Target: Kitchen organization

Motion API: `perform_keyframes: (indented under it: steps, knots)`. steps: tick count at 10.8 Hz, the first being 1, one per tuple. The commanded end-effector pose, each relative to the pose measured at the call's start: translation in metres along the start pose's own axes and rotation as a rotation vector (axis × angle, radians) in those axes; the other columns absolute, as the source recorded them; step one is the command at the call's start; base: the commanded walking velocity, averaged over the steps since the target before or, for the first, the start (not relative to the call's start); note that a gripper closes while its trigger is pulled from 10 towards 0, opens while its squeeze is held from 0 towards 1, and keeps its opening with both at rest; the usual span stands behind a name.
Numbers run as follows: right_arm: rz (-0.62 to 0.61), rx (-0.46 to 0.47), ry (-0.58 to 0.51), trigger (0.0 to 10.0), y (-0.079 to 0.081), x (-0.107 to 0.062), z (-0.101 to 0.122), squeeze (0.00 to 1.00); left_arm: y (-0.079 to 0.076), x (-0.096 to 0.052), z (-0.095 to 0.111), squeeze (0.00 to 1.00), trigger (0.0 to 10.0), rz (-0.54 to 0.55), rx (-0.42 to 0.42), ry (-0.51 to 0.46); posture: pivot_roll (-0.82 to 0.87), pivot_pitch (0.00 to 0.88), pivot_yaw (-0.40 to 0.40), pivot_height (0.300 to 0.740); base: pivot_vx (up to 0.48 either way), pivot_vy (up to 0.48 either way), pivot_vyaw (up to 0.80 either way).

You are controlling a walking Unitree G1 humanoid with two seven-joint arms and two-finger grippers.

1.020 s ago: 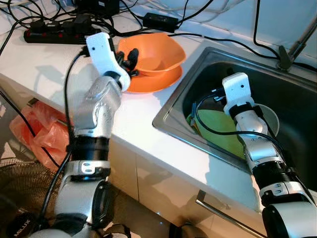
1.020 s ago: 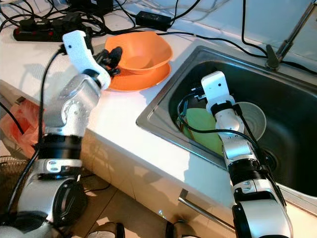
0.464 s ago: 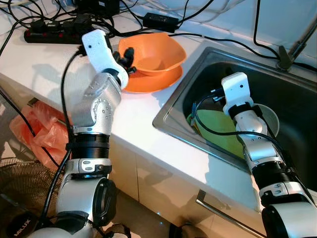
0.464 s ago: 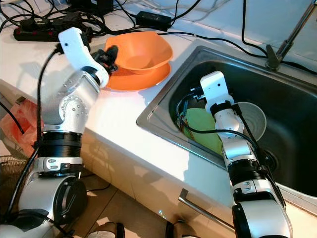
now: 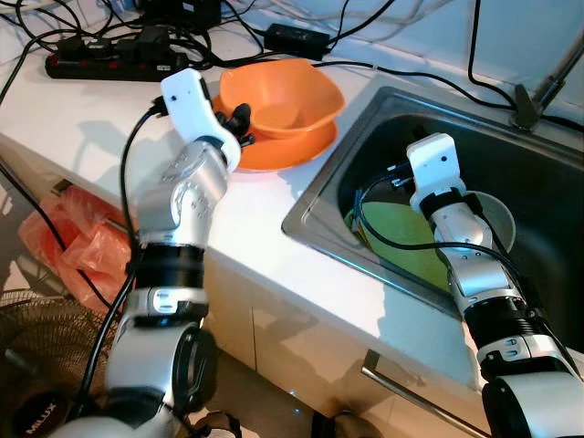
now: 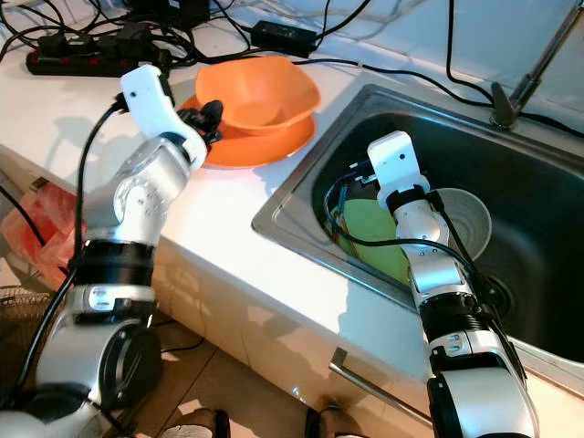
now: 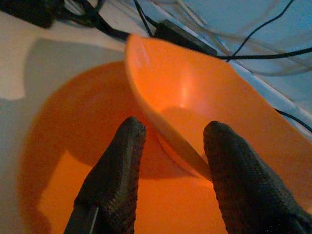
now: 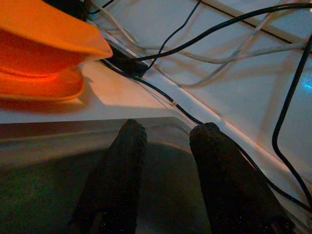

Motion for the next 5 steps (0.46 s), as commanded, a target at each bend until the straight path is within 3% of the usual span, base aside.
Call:
perform_keyframes:
  steps: [1, 5]
  knots:
    - [0.008, 0.000, -0.005, 10.0, 0.001, -0.001, 0.000, 0.00, -0.004, 0.004, -0.011, 0.00, 10.0, 0.001, -0.029, 0.051, 0.04, 0.123, -0.041, 0.740, 0.000, 0.000, 0.00]
    - [0.012, -0.007, 0.000, 10.0, 0.002, -0.002, -0.001, 0.00, -0.011, 0.015, -0.027, 0.00, 10.0, -0.007, -0.121, 0.117, 0.04, 0.122, -0.039, 0.740, 0.000, 0.000, 0.00]
Point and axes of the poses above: a point about 5 cm out from each wrist's last joint towards the gripper, its own x axis pointing out of the wrist towards the gripper, its own z axis along the axis of the wrist's last joint, y = z × x, the point moved 6 cm from there along x, pointing out of the wrist towards the gripper, and after that the axes turned 5 degrees about -x, right-handed, at the moved point
